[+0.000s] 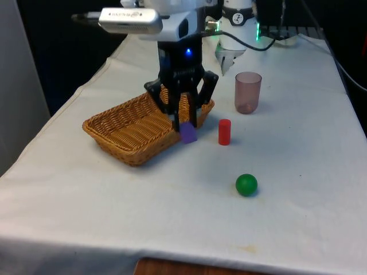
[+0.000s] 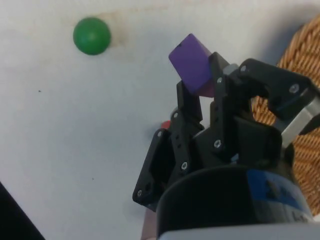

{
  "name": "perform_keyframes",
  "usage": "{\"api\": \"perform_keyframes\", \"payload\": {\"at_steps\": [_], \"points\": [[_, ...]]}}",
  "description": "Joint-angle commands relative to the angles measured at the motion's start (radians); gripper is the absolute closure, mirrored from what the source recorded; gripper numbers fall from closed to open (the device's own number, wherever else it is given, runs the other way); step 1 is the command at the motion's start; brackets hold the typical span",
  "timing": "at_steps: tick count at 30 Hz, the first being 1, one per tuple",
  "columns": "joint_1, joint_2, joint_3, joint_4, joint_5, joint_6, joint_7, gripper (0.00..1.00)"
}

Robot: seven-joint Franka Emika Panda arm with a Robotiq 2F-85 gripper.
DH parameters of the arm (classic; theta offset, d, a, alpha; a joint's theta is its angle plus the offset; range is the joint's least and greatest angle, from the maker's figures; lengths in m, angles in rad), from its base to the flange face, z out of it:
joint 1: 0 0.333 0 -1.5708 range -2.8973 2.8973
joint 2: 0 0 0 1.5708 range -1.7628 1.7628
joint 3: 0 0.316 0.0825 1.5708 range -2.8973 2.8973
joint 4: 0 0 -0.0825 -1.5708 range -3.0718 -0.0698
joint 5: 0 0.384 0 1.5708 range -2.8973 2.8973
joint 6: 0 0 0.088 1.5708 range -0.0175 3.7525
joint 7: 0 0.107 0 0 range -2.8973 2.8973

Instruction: Pick up the triangular block and place it into the basket.

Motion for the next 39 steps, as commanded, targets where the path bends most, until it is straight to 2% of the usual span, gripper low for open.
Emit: {"api": "perform_keyframes", "payload": {"at_steps": [1, 4, 5, 6, 12, 13, 14, 15, 23, 24, 25, 31, 32, 33, 39], "points": [[0.008, -0.021, -0.008, -0.03, -0.009, 0.015, -0.004, 0.67], [0.011, -0.046, -0.011, -0.061, -0.015, 0.022, -0.011, 0.67], [0.003, -0.025, -0.004, -0.029, -0.007, 0.001, -0.006, 0.67], [0.012, -0.053, -0.013, -0.071, -0.016, 0.025, -0.013, 0.67], [0.015, -0.101, -0.02, -0.138, -0.021, 0.048, -0.035, 0.67], [0.007, -0.081, -0.012, -0.105, -0.013, 0.024, -0.03, 0.67], [0.015, -0.107, -0.021, -0.147, -0.022, 0.052, -0.038, 0.67], [0.016, -0.113, -0.022, -0.156, -0.022, 0.055, -0.041, 0.67], [0.016, -0.164, -0.03, -0.243, -0.021, 0.097, -0.075, 0.67], [0.009, -0.146, -0.023, -0.214, -0.013, 0.075, -0.071, 0.67], [0.016, -0.171, -0.031, -0.254, -0.022, 0.102, -0.078, 0.67], [0.017, -0.212, -0.039, -0.321, -0.023, 0.126, -0.104, 0.67], [0.009, -0.195, -0.032, -0.295, -0.013, 0.104, -0.103, 0.67], [0.017, -0.223, -0.042, -0.339, -0.024, 0.131, -0.111, 0.67], [0.016, -0.26, -0.051, -0.398, -0.025, 0.15, -0.135, 0.67]]}}
